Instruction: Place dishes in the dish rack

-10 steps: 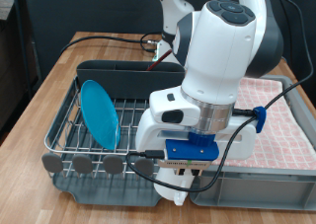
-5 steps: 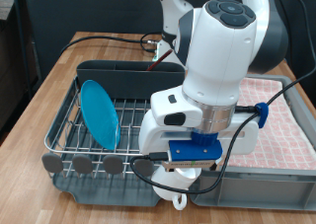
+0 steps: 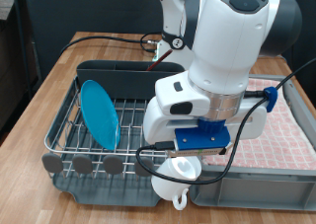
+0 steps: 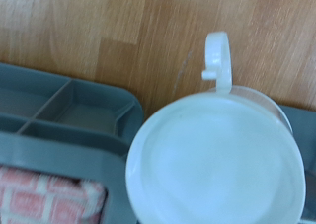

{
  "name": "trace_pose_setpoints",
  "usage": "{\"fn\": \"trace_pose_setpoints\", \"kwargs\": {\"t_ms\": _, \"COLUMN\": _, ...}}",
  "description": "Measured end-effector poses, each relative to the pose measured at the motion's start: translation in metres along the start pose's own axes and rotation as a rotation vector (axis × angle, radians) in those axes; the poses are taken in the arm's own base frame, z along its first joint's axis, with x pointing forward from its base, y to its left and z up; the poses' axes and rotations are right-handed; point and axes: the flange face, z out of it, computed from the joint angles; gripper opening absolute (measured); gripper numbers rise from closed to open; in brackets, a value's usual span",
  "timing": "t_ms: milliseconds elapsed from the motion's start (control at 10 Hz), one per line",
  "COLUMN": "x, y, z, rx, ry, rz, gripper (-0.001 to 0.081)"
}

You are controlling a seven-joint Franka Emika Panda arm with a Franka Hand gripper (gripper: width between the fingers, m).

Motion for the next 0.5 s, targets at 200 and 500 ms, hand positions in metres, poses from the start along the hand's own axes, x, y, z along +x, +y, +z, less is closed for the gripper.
{"fn": "trace_pose_setpoints", "kwargs": {"t_ms": 200, "x": -0.006, "y": 0.001, "z": -0.018, "rx": -0.015, "ry": -0.023, "rz": -0.003, "gripper": 0.0802}}
{"fn": "trace_pose_setpoints", "kwargs": {"t_ms": 500, "x": -0.018, "y": 0.003, "z": -0.049, "rx": -0.027, "ry": -0.026, "rz": 0.001, "gripper": 0.0802}}
